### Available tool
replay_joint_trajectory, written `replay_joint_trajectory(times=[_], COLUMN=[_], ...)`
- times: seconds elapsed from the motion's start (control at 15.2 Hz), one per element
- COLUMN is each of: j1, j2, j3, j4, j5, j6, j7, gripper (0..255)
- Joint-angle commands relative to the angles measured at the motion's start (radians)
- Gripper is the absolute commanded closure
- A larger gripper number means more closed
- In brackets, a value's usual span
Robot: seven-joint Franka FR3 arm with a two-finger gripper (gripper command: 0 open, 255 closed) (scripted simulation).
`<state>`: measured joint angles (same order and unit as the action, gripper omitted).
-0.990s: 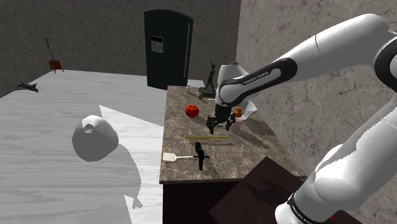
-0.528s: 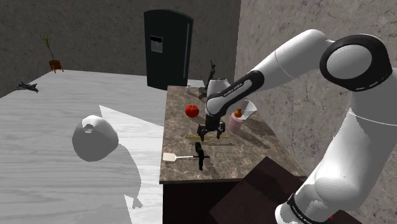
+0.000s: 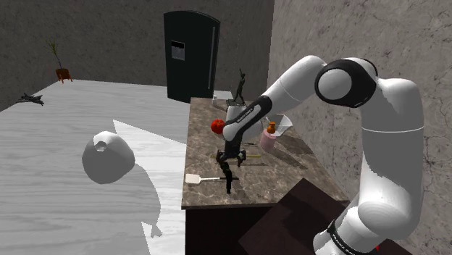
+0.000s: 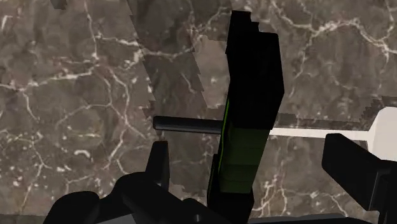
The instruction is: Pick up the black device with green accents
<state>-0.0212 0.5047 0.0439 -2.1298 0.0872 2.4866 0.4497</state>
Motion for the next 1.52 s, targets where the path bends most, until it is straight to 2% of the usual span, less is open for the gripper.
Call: replay_joint_trajectory(times=[0.0, 0.59, 0.66, 1.25, 1.45], j1=[-0.001, -0.001, -0.001, -0.001, -0.001], j2=[0.061, 0.157, 0.157, 0.157, 0.119], j3=[-0.001, 0.000, 0.000, 0.000, 0.000], j4=[0.049, 0.079, 0.078, 0.079, 0.065], j5=[0.007, 0.009, 0.009, 0.009, 0.008], j6=[0.008, 0.073, 0.074, 0.073, 0.048], j7=[0.008, 0.002, 0.002, 0.002, 0.004], gripper=[0, 0, 255, 255, 255])
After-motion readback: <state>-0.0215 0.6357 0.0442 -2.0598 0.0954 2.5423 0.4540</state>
